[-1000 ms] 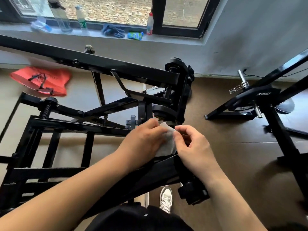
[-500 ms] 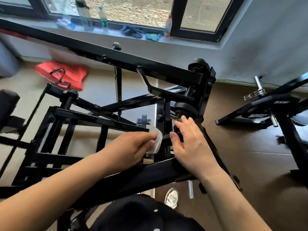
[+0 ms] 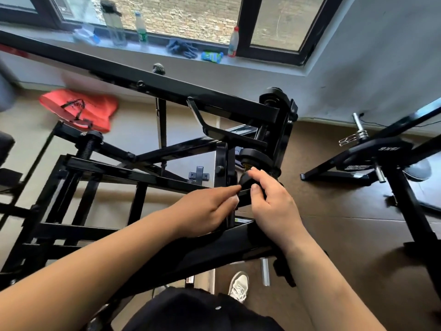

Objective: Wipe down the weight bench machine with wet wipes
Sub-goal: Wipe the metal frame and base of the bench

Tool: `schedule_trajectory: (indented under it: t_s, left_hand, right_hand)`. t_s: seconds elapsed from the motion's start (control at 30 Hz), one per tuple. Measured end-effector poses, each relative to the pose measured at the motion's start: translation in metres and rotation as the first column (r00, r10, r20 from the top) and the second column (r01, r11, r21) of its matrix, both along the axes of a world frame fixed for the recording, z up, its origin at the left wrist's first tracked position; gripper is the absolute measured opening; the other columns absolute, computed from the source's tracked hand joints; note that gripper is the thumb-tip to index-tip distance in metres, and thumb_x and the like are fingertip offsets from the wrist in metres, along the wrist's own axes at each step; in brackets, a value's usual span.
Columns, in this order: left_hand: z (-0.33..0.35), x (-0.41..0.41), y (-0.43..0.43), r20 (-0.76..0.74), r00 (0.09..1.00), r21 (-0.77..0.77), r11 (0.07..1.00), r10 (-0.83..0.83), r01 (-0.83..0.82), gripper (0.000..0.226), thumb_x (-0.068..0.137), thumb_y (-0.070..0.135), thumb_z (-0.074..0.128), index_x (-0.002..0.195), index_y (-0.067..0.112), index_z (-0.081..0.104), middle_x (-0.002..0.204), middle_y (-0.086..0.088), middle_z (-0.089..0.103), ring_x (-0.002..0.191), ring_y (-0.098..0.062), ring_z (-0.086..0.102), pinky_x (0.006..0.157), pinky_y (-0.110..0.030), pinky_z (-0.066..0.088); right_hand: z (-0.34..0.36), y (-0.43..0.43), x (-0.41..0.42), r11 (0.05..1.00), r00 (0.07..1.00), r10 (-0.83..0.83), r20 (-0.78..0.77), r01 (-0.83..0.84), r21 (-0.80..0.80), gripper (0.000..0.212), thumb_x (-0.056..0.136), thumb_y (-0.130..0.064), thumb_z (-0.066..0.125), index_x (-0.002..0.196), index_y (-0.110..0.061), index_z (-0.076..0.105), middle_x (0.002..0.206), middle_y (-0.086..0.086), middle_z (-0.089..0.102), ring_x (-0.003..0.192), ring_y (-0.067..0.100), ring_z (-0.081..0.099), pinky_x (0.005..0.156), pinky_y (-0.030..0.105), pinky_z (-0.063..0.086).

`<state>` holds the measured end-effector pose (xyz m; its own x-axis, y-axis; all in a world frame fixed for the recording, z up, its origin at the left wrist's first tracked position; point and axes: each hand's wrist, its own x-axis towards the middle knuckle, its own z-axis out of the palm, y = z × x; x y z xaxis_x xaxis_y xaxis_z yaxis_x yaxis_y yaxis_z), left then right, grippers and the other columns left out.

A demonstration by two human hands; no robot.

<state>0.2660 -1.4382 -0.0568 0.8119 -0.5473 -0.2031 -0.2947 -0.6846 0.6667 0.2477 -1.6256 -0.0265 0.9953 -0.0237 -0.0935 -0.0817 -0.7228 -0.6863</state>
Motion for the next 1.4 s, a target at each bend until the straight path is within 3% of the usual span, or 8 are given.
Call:
schedule_trajectory:
  t_s: [0.13, 0.27, 0.37, 0.47, 0.87, 1.03, 1.17, 1.4]
  left_hand:
    - [0.005, -0.001, 0.000, -0.015, 1.000, -0.001, 1.000, -0.019, 0.019, 0.055, 0.109, 0.049, 0.028, 0.160, 0.028, 0.033, 0.157, 0.007, 0.049, 0.142, -0.013, 0.044, 0.113, -0.025, 0.034]
    - [-0.003, 0.004, -0.009, 0.038, 0.996, 0.090, 0.992, 0.085, -0.088, 0.039, 0.109, 0.046, 0.036, 0.138, 0.025, 0.050, 0.117, -0.006, 0.073, 0.109, -0.030, 0.065, 0.089, -0.040, 0.049]
    - [-0.011, 0.001, -0.009, 0.075, 0.984, 0.030, 0.986, 0.161, -0.164, 0.026, 0.106, 0.048, 0.044, 0.112, 0.030, 0.060, 0.090, 0.006, 0.072, 0.089, -0.021, 0.066, 0.077, -0.038, 0.050]
    - [-0.017, -0.006, 0.008, -0.067, 0.973, -0.131, 0.965, 0.220, -0.227, 0.025, 0.104, 0.051, 0.048, 0.105, 0.035, 0.067, 0.076, 0.012, 0.067, 0.071, -0.006, 0.061, 0.074, -0.035, 0.053]
    - [-0.007, 0.025, -0.027, -0.061, 0.998, 0.102, 0.994, -0.029, 0.035, 0.033, 0.108, 0.049, 0.034, 0.115, 0.027, 0.058, 0.101, 0.000, 0.071, 0.093, -0.025, 0.064, 0.086, -0.042, 0.052]
    - [-0.015, -0.003, 0.039, -0.158, 0.986, 0.042, 0.998, 0.047, -0.041, 0.035, 0.105, 0.055, 0.033, 0.116, 0.032, 0.057, 0.096, 0.009, 0.070, 0.089, -0.015, 0.064, 0.086, -0.043, 0.053]
    - [-0.003, 0.004, 0.013, -0.160, 0.986, 0.082, 0.996, 0.047, -0.034, 0.029, 0.109, 0.047, 0.036, 0.106, 0.024, 0.054, 0.094, 0.001, 0.067, 0.089, -0.022, 0.061, 0.085, -0.042, 0.050]
    - [0.005, -0.023, 0.031, -0.285, 0.932, -0.002, 0.973, 0.222, -0.232, 0.027, 0.109, 0.045, 0.037, 0.125, 0.038, 0.057, 0.112, 0.009, 0.069, 0.105, -0.015, 0.063, 0.097, -0.036, 0.048]
  right_hand:
    - [0.003, 0.002, -0.002, 0.996, 0.999, 0.039, -0.022, -0.041, -0.074, 0.043, 0.107, -0.022, 0.047, 0.149, -0.029, 0.053, 0.157, -0.016, 0.046, 0.150, 0.001, 0.030, 0.116, 0.014, 0.017]
    - [0.003, 0.002, 0.000, 0.992, 0.999, 0.043, -0.028, -0.046, -0.114, 0.045, 0.106, -0.021, 0.047, 0.150, -0.030, 0.051, 0.158, -0.017, 0.044, 0.150, -0.001, 0.028, 0.113, 0.010, 0.014]
    - [0.001, 0.003, 0.000, 0.989, 0.999, 0.043, -0.020, -0.046, -0.139, 0.046, 0.105, -0.021, 0.049, 0.150, -0.029, 0.052, 0.158, -0.015, 0.044, 0.150, 0.000, 0.028, 0.113, 0.010, 0.013]
    - [0.000, 0.003, -0.001, 0.987, 0.998, 0.054, -0.024, -0.057, -0.152, 0.047, 0.105, -0.023, 0.049, 0.152, -0.029, 0.050, 0.160, -0.015, 0.041, 0.151, 0.000, 0.026, 0.116, 0.012, 0.012]
    - [-0.001, 0.003, 0.001, 0.998, 0.999, 0.023, -0.029, -0.025, -0.061, 0.050, 0.102, -0.011, 0.049, 0.149, -0.027, 0.053, 0.158, -0.012, 0.046, 0.150, 0.000, 0.030, 0.120, 0.014, 0.017]
    - [-0.002, 0.008, -0.002, 0.956, 0.990, 0.135, -0.044, -0.142, -0.258, 0.056, 0.106, -0.038, 0.046, 0.160, -0.025, 0.036, 0.168, -0.012, 0.026, 0.157, 0.004, 0.012, 0.126, 0.021, 0.004]
    - [-0.007, 0.016, -0.002, 0.821, 0.968, 0.213, -0.133, -0.252, -0.513, 0.072, 0.104, -0.054, 0.016, 0.166, -0.018, 0.012, 0.174, -0.002, -0.001, 0.159, 0.014, -0.010, 0.129, 0.033, -0.006]
    - [-0.009, 0.013, -0.002, 0.854, 0.976, 0.195, -0.098, -0.218, -0.472, 0.068, 0.106, -0.055, 0.024, 0.164, -0.019, 0.025, 0.173, -0.003, 0.011, 0.159, 0.013, -0.001, 0.130, 0.035, 0.003]
